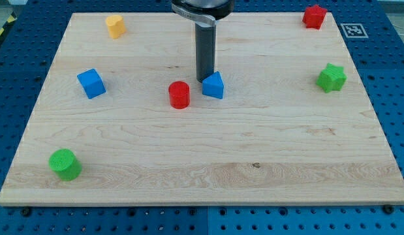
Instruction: Move the blue triangle to the bottom right of the red circle
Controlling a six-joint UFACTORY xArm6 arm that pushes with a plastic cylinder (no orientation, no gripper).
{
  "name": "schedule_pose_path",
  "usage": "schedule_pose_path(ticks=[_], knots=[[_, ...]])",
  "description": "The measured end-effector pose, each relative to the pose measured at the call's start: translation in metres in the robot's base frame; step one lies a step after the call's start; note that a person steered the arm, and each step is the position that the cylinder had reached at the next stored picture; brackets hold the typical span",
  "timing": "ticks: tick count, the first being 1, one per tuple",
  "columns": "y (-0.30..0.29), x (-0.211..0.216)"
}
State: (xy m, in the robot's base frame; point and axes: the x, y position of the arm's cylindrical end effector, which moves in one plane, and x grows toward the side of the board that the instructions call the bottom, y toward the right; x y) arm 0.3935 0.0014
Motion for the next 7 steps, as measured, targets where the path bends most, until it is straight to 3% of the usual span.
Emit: schedule_pose_path(ticks=[7], knots=[[0.073, 0.043]])
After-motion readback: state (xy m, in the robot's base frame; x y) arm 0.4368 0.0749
